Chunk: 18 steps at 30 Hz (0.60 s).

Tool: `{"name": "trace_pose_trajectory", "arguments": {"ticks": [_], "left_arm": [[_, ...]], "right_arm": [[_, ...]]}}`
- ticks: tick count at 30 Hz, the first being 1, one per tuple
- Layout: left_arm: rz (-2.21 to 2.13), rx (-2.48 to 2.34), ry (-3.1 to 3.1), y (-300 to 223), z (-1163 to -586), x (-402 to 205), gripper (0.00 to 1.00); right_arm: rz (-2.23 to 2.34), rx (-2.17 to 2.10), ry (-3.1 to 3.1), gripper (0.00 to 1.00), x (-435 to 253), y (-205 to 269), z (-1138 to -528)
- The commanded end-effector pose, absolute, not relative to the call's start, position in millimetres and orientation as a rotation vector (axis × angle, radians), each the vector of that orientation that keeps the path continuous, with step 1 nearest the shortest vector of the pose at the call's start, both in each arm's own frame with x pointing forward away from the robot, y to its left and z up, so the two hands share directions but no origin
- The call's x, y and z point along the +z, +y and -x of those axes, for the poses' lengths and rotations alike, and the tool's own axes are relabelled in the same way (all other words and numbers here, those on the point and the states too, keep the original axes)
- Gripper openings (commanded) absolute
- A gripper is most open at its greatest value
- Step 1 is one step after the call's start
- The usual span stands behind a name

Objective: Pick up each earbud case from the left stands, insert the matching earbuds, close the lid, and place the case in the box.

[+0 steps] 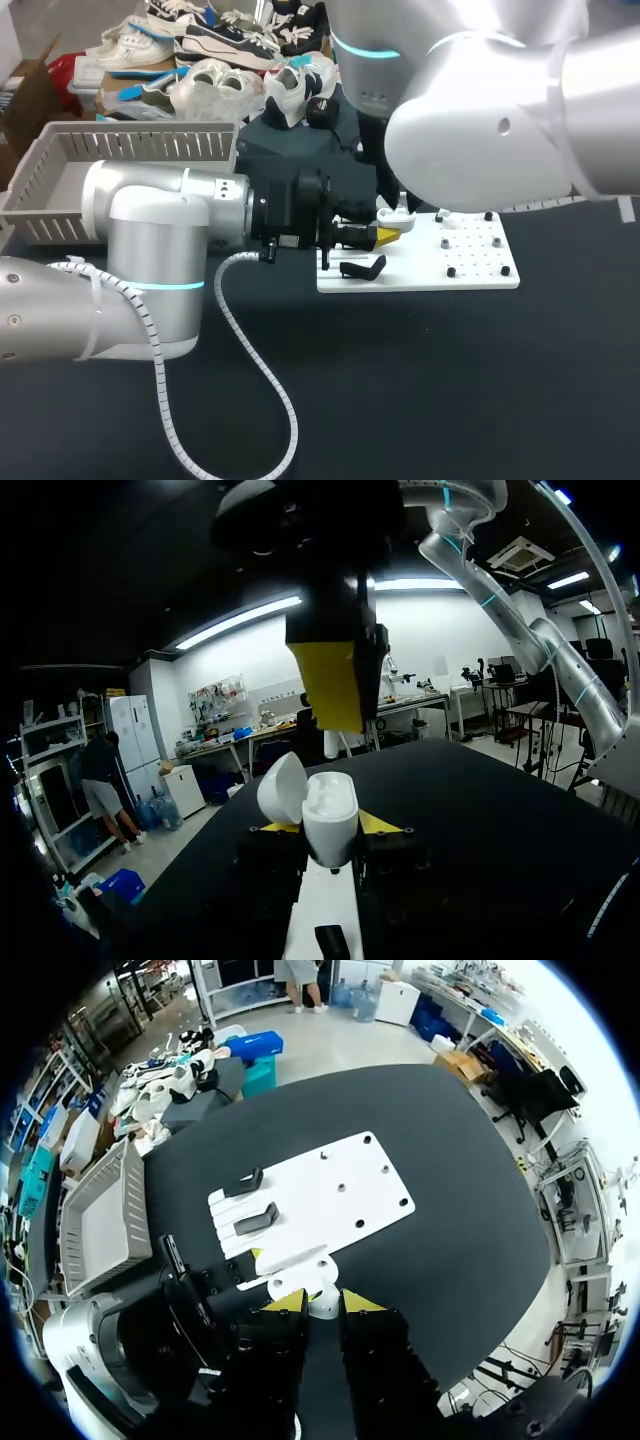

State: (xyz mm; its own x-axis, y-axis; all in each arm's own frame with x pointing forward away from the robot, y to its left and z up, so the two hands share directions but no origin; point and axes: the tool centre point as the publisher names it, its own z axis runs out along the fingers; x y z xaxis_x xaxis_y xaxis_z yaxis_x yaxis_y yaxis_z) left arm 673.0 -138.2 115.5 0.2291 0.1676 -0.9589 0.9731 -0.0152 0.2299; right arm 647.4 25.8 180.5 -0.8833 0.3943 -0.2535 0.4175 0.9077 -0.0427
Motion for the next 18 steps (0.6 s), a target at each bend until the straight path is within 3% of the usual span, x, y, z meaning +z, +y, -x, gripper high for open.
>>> {"name": "trace_pose_trajectory", "arguments": {"ticks": [1, 18], "left_arm": [[-1.431, -0.949, 1.155, -138.5, -674.1, 115.2, 0.0], [-1.431, -0.949, 1.155, -138.5, -674.1, 115.2, 0.0]], "right_arm": [[-0.626, -0.141, 2.828, 0.0, 177.9, 25.9, -648.4], [-0.685, -0.126, 2.818, 0.0, 172.9, 22.5, -650.0]]}}
